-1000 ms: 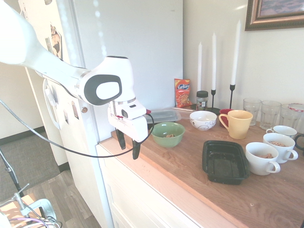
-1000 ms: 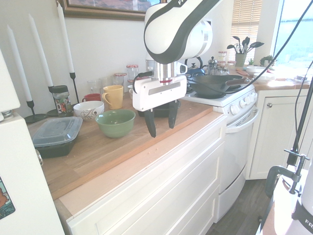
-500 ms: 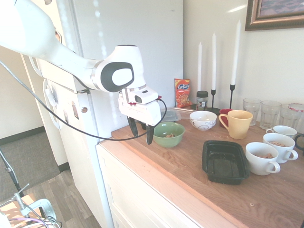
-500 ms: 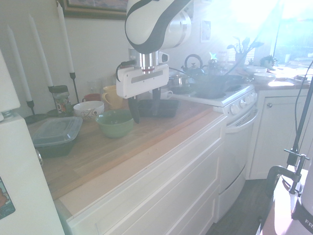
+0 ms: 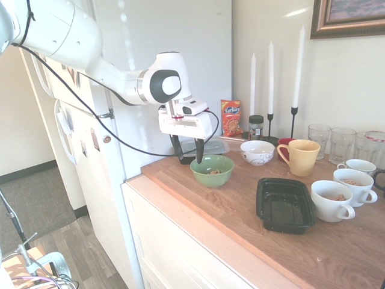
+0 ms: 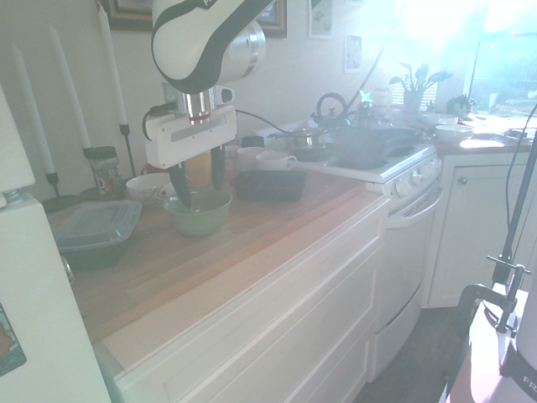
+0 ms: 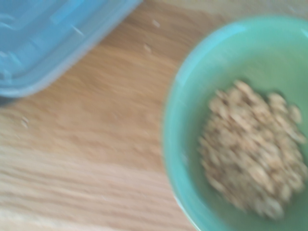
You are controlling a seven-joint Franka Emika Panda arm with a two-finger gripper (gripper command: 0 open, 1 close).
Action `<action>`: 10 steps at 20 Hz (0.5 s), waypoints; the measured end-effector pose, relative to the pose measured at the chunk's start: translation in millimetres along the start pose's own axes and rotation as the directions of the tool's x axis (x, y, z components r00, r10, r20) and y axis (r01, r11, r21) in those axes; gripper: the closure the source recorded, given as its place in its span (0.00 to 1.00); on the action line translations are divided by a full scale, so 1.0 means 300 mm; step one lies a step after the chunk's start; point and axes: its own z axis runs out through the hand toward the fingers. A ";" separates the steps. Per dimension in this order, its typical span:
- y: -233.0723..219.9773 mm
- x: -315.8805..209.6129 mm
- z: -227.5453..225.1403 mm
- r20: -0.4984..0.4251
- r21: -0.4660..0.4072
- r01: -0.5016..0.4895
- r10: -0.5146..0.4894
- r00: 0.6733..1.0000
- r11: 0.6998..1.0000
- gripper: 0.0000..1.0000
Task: Pour the cereal into the box
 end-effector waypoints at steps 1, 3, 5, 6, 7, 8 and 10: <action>-0.021 0.001 0.008 -0.002 -0.001 0.009 -0.009 1.000 1.000 0.00; -0.061 0.017 0.030 -0.005 0.004 0.020 -0.019 1.000 1.000 0.00; -0.098 0.044 0.063 -0.009 0.014 0.022 -0.022 1.000 1.000 0.00; -0.116 0.059 0.082 -0.009 0.017 0.022 -0.021 1.000 1.000 0.00; -0.133 0.075 0.100 -0.008 0.017 0.020 -0.020 1.000 1.000 0.00; -0.148 0.093 0.118 -0.008 0.017 0.018 -0.018 1.000 1.000 0.00; -0.171 0.119 0.154 0.003 0.013 0.011 -0.011 1.000 1.000 0.00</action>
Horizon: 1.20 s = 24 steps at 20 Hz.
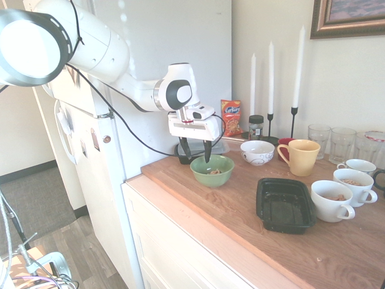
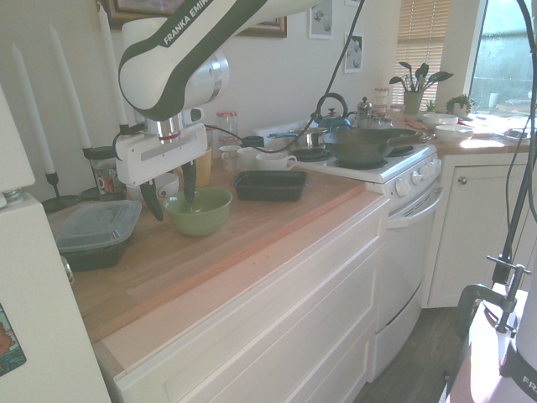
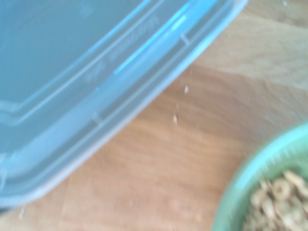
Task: Pour the cereal into the box
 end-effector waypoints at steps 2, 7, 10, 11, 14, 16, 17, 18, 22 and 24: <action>-0.008 0.012 0.036 0.025 -0.009 -0.012 0.013 1.000 1.000 0.00; -0.019 0.026 0.085 0.095 -0.030 -0.023 0.026 0.995 0.999 0.00; -0.035 0.025 0.100 0.125 -0.041 -0.020 0.025 0.992 0.999 1.00; -0.038 0.025 0.110 0.131 -0.044 -0.018 0.024 0.991 0.999 1.00; -0.036 0.033 0.159 0.148 -0.059 -0.017 0.026 0.989 0.998 1.00; -0.033 0.048 0.183 0.149 -0.065 -0.020 0.030 0.988 0.998 1.00; -0.033 0.055 0.183 0.149 -0.066 -0.021 0.031 0.988 0.998 1.00; -0.032 0.060 0.184 0.149 -0.068 -0.023 0.032 0.988 0.997 1.00; -0.026 0.073 0.184 0.147 -0.070 -0.027 0.038 0.988 0.997 1.00; -0.019 0.080 0.185 0.145 -0.072 -0.031 0.041 0.989 0.997 1.00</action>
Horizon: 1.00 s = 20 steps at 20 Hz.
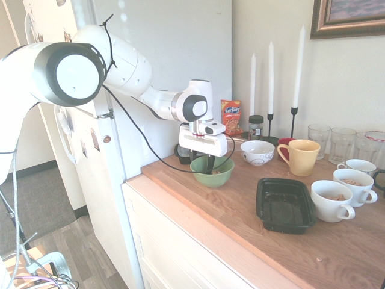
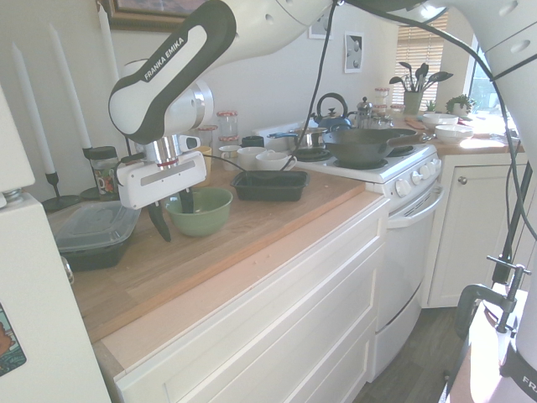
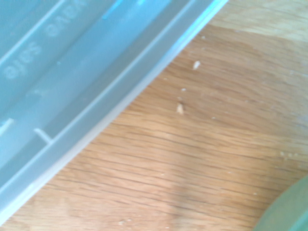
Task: Pour the cereal into the box
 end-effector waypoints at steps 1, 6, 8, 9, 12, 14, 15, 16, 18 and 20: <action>0.003 0.003 0.000 -0.001 -0.001 -0.001 0.001 1.000 1.000 1.00; 0.012 0.013 -0.006 -0.005 -0.001 -0.002 0.002 1.000 1.000 1.00; 0.013 0.012 -0.021 -0.010 0.001 -0.002 0.002 1.000 1.000 1.00; 0.015 0.012 -0.029 -0.012 0.003 -0.002 0.002 1.000 1.000 1.00; 0.022 0.010 -0.043 -0.015 0.004 -0.003 0.003 1.000 1.000 1.00; 0.024 0.006 -0.043 -0.015 0.002 -0.002 0.002 1.000 1.000 1.00; 0.025 0.005 -0.045 -0.016 0.002 -0.002 0.002 1.000 1.000 1.00; 0.025 0.004 -0.047 -0.017 0.001 -0.001 0.001 1.000 1.000 1.00; 0.022 0.002 -0.060 -0.028 0.004 0.001 0.000 1.000 1.000 1.00; 0.018 -0.004 -0.092 -0.047 0.009 0.002 -0.002 0.999 1.000 1.00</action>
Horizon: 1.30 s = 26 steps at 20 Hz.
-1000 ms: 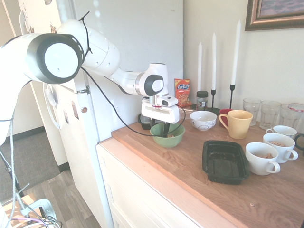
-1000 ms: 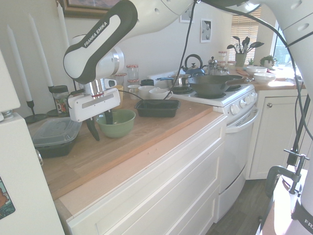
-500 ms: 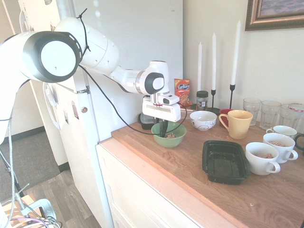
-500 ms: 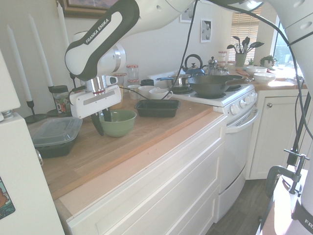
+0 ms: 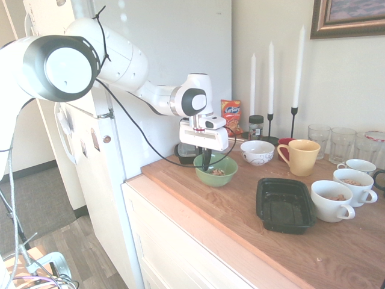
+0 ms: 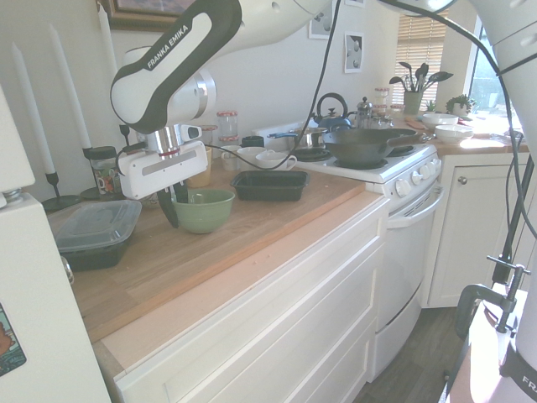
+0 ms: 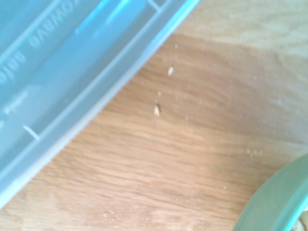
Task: Pour the cereal into the box
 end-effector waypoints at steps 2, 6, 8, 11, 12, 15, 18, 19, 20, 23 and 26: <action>-0.004 -0.011 -0.043 -0.015 0.005 -0.005 0.005 1.000 1.000 1.00; -0.003 -0.014 -0.099 -0.047 0.014 -0.020 0.021 0.999 1.000 1.00; 0.017 0.003 -0.158 -0.073 0.028 -0.040 0.042 0.996 0.999 1.00; 0.069 0.028 -0.283 -0.087 0.060 -0.076 0.081 0.993 0.995 1.00; 0.092 0.037 -0.326 -0.075 0.073 -0.096 0.102 0.992 0.993 1.00; 0.177 0.082 -0.430 -0.022 0.122 -0.158 0.162 0.987 0.980 1.00; 0.264 0.148 -0.463 0.056 0.174 -0.187 0.180 0.982 0.967 1.00; 0.289 0.166 -0.465 0.080 0.190 -0.193 0.181 0.980 0.963 1.00; 0.312 0.185 -0.466 0.097 0.203 -0.201 0.184 0.978 0.958 1.00; 0.382 0.247 -0.467 0.143 0.229 -0.226 0.197 0.970 0.947 1.00; 0.457 0.318 -0.455 0.198 0.265 -0.251 0.202 0.959 0.931 1.00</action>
